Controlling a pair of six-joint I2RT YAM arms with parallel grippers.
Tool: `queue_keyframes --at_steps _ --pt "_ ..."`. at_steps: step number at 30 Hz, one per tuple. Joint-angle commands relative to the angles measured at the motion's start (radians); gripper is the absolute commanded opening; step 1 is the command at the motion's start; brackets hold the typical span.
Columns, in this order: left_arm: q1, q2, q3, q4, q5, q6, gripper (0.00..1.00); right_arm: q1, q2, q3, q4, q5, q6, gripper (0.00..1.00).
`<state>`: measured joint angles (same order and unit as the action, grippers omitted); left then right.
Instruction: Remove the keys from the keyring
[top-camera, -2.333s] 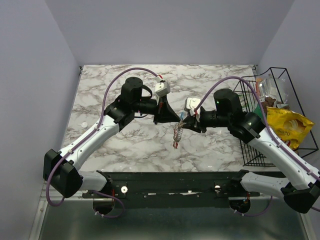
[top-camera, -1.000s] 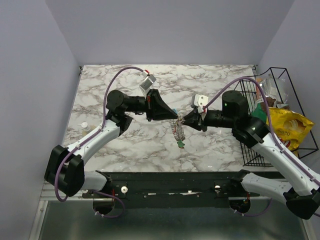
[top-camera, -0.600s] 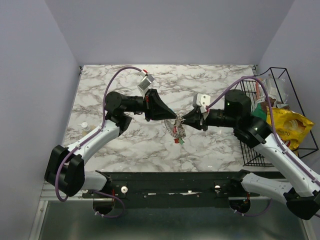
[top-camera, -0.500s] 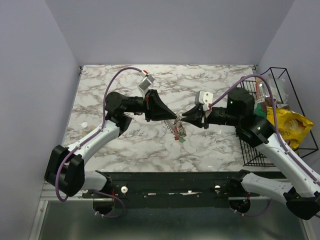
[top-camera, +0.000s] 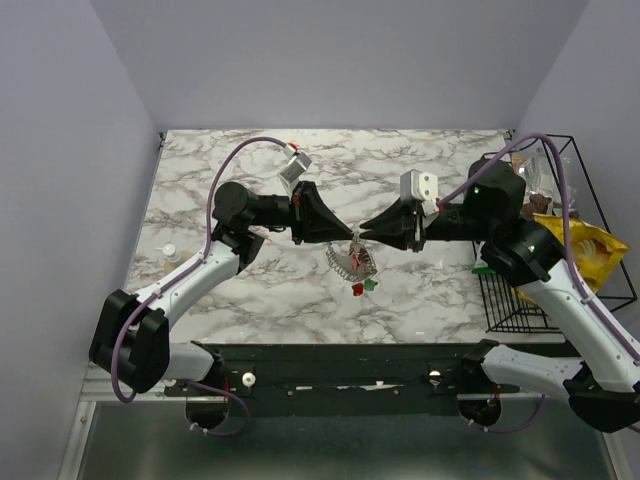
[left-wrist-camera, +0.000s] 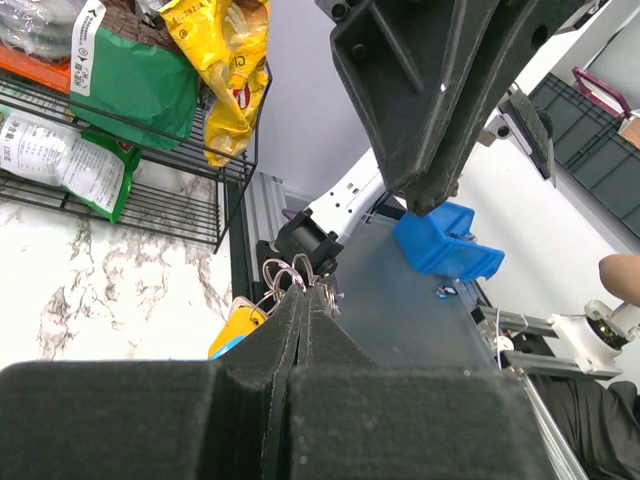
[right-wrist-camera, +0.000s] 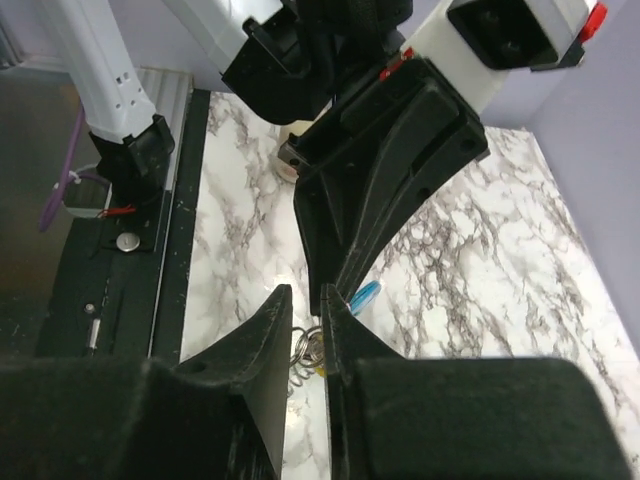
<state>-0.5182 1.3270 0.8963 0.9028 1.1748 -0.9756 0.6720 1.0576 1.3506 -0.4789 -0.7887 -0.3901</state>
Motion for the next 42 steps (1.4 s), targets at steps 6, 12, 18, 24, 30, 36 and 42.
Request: queue_keyframes --at_steps 6,12,18,24,30,36,42 --pt "0.007 -0.040 0.013 0.045 0.011 -0.002 0.00 -0.086 -0.007 -0.085 -0.013 -0.035 0.062 0.51" --pt "0.009 -0.049 0.009 0.054 0.014 -0.002 0.00 -0.098 0.065 -0.062 -0.061 -0.176 0.076 0.56" --pt "0.009 -0.055 0.007 0.054 0.019 0.005 0.00 -0.100 0.125 -0.004 -0.202 -0.306 0.001 0.53" --pt "0.018 -0.058 0.009 0.031 0.013 0.032 0.00 -0.101 0.099 0.047 -0.325 -0.282 -0.073 0.49" --pt "0.018 -0.049 0.015 0.002 -0.003 0.063 0.00 -0.098 0.090 0.044 -0.342 -0.316 -0.063 0.47" --pt "0.018 -0.049 0.013 -0.005 -0.009 0.060 0.00 -0.098 0.122 0.058 -0.320 -0.322 -0.059 0.48" --pt "0.018 -0.057 0.009 0.041 0.002 0.014 0.00 -0.100 0.055 0.003 -0.236 -0.155 -0.069 0.42"
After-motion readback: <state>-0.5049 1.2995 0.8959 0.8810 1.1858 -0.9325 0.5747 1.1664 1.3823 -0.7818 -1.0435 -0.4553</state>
